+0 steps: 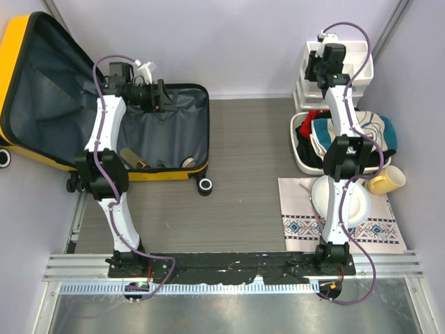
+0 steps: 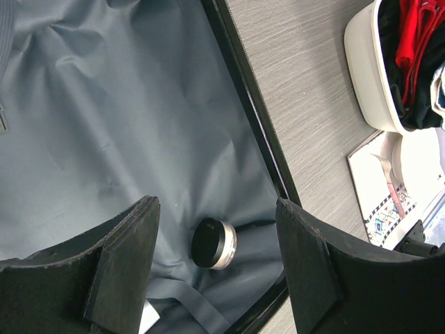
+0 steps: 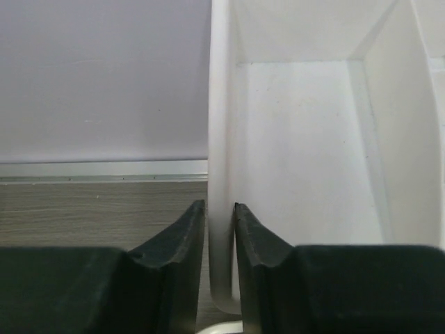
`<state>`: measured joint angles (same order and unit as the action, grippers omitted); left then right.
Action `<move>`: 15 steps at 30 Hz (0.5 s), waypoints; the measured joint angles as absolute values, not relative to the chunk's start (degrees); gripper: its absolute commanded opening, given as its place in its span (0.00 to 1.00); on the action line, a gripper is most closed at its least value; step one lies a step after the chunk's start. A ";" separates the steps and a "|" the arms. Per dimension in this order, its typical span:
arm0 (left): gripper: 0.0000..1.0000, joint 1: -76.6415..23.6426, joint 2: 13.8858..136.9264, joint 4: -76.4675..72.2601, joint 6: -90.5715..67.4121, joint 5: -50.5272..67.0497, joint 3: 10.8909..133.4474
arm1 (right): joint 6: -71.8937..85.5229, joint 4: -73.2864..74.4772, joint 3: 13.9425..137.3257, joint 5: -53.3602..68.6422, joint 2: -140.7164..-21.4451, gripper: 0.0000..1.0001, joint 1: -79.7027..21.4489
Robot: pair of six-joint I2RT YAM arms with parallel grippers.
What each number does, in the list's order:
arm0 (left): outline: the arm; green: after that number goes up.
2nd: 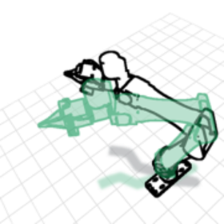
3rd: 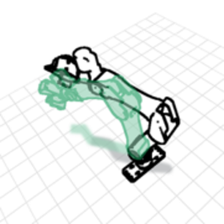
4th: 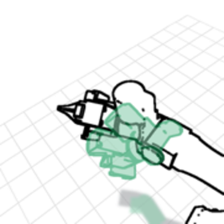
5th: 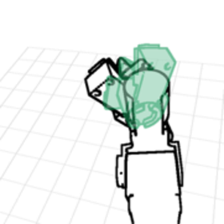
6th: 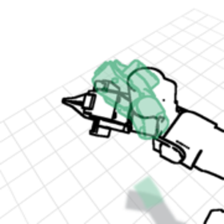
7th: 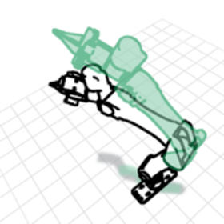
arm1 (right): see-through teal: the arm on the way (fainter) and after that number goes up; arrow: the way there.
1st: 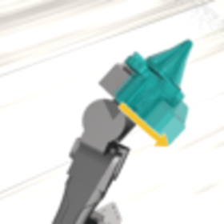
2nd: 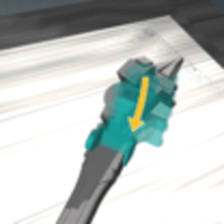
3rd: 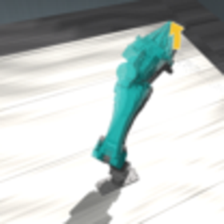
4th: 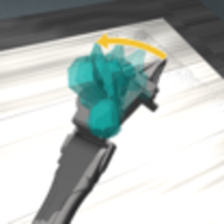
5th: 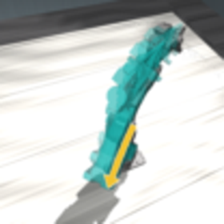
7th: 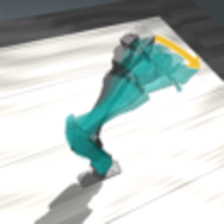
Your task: Open, take out, and arrange the luggage
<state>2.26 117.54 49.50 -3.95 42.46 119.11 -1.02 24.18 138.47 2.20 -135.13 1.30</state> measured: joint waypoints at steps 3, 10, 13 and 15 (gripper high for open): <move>0.71 2.50 117.45 49.50 -4.01 42.44 119.04 | 0.51 23.88 138.47 3.88 -135.15 0.03 1.15; 0.71 3.03 117.43 49.43 -4.03 42.41 118.41 | 0.75 21.34 135.94 1.98 -134.10 0.01 -0.25; 0.71 3.14 117.08 49.17 -4.05 42.19 117.58 | 1.63 18.61 131.92 0.71 -132.18 0.01 -2.46; 0.71 3.16 116.77 49.08 -4.05 41.89 117.05 | 2.31 17.78 129.56 -0.21 -130.76 0.01 -4.75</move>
<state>3.16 116.77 49.08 -4.05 41.89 117.05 2.31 17.78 129.56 -0.21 -130.76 -4.75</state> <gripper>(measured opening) 0.708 0.187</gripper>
